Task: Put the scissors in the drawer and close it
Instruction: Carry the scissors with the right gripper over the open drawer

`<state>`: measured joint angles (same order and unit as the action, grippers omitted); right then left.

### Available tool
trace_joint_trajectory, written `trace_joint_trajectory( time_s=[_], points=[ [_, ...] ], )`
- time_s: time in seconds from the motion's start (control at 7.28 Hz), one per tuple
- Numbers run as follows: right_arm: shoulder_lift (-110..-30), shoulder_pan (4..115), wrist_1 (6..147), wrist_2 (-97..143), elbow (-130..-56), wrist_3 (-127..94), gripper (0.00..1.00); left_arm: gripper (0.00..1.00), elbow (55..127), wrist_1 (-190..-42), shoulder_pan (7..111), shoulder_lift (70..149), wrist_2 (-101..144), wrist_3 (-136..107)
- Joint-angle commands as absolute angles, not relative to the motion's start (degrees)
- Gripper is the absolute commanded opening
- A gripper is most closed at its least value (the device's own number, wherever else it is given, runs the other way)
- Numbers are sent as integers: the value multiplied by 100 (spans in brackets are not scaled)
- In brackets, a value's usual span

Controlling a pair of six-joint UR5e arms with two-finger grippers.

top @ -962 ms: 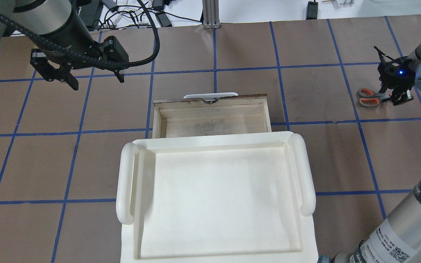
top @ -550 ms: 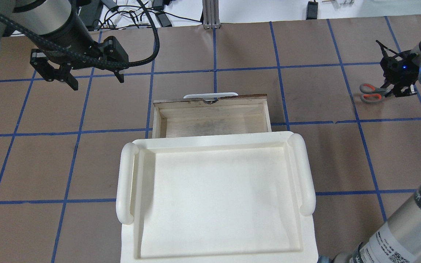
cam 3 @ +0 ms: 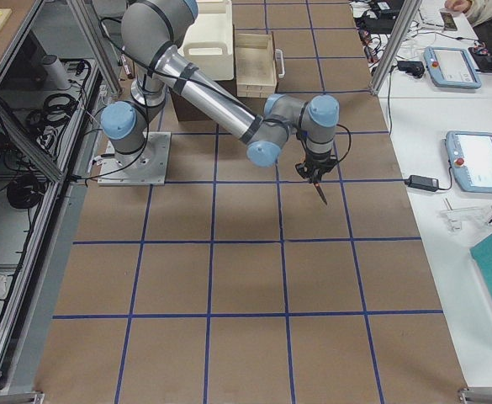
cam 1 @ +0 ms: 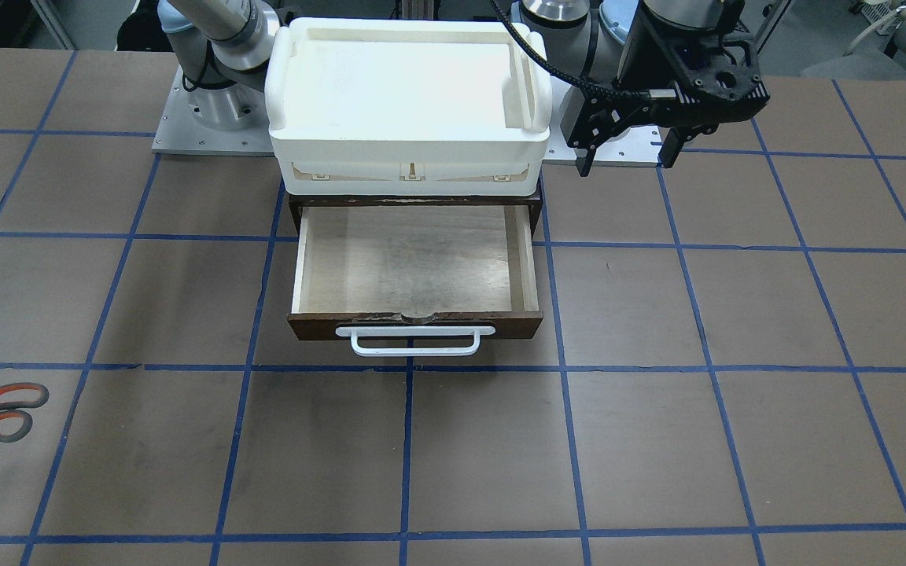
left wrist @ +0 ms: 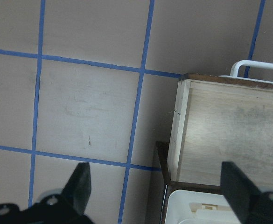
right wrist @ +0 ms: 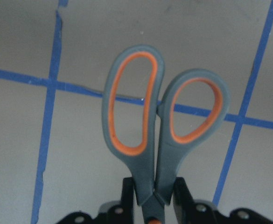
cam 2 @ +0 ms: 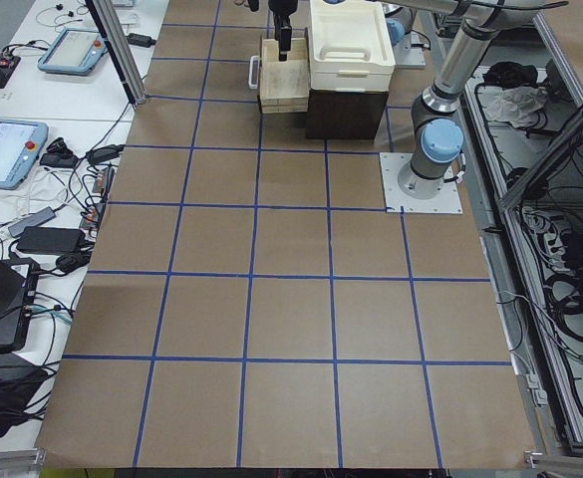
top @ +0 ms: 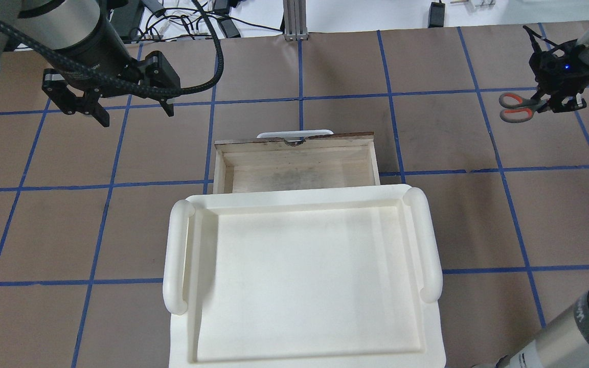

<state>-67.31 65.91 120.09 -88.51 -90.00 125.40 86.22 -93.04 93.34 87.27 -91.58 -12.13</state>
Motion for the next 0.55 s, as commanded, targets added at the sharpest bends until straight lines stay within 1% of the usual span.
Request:
trace_joint_trajectory(
  time_s=[0.0, 0.41],
  points=[
    [-7459, 7300, 10956, -8842, -9000, 11387, 0, 100, 8622, -9308, 9334, 8728, -9167, -1213],
    [-7638, 8381, 10653, -8956, -9000, 10367, 0, 100, 8622, -9316, 9334, 8728, -9167, -1213]
  ],
)
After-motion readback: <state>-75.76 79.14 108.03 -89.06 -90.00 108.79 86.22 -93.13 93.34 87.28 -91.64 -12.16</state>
